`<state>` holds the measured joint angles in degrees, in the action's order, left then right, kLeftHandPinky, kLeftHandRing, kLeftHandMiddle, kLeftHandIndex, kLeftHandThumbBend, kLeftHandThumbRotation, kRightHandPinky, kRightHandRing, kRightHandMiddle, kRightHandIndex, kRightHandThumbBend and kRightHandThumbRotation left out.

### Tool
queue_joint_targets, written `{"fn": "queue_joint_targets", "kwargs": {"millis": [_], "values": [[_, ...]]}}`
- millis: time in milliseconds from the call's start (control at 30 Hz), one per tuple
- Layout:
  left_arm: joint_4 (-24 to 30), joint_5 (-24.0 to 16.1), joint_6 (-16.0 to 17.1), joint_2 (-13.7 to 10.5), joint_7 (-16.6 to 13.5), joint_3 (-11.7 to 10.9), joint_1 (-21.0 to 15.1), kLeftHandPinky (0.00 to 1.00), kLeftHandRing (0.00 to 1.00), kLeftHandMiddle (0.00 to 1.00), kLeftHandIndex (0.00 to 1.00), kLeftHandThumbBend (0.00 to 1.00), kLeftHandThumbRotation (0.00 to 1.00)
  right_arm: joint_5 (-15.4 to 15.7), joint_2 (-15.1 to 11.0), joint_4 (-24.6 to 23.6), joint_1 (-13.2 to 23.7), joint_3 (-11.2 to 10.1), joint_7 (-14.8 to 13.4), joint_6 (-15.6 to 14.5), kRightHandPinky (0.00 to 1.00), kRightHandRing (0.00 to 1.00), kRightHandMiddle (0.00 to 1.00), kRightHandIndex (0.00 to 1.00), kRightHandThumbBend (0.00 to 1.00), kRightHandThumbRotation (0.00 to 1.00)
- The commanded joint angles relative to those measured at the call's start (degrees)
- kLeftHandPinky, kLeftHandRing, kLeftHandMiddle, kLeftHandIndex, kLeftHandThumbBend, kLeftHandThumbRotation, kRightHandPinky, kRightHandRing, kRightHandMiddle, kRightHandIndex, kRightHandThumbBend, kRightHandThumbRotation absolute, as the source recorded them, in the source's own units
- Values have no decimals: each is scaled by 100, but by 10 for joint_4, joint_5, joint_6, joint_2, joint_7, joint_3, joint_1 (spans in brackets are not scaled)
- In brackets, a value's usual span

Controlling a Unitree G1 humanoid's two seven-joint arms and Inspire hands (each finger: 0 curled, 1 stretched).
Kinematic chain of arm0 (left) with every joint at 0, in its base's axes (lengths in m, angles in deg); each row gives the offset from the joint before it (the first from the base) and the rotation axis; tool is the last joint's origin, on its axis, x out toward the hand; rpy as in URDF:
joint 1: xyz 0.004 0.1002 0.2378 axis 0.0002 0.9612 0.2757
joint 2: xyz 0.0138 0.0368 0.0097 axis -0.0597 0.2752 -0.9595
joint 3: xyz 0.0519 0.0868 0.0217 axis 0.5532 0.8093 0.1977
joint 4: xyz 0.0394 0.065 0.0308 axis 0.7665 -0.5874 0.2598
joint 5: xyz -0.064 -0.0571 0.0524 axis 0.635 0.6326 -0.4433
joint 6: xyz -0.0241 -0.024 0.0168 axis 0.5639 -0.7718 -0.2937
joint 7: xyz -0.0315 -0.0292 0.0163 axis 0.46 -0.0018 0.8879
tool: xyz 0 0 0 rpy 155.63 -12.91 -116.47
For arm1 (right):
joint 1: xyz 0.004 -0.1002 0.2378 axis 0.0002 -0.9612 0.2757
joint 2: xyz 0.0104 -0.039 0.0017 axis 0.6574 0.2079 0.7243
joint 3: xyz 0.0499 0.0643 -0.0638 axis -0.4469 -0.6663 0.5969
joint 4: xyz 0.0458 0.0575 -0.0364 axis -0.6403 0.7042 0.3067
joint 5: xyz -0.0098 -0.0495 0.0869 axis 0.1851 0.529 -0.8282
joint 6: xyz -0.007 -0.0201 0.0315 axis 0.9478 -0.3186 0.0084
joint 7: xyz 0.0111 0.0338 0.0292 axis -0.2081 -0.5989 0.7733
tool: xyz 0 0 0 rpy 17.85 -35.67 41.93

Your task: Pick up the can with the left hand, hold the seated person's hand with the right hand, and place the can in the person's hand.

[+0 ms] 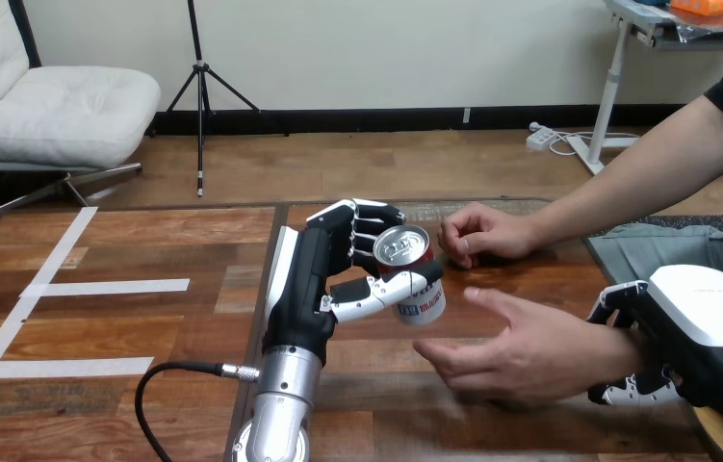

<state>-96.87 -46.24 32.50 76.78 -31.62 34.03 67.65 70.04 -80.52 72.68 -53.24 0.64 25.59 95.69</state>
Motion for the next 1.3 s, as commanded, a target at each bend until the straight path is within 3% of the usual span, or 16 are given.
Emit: {"fn": "queue_joint_targets", "kwargs": {"millis": [0, 733, 1267], "values": [[33, -7, 9, 17, -5, 7, -9, 43, 49, 53, 53, 67, 0, -6, 14, -15, 38, -6, -14, 13, 34, 40, 49, 53, 60, 0], [28, -4, 10, 20, -2, 16, -11, 43, 50, 54, 53, 67, 0, -4, 14, -14, 33, -7, -26, 29, 33, 40, 49, 54, 60, 0], [17, 6, 15, 26, 15, 19, -13, 44, 50, 54, 53, 66, 0, -6, 16, -21, 29, -8, -24, 22, 34, 41, 50, 54, 59, 0]]}}
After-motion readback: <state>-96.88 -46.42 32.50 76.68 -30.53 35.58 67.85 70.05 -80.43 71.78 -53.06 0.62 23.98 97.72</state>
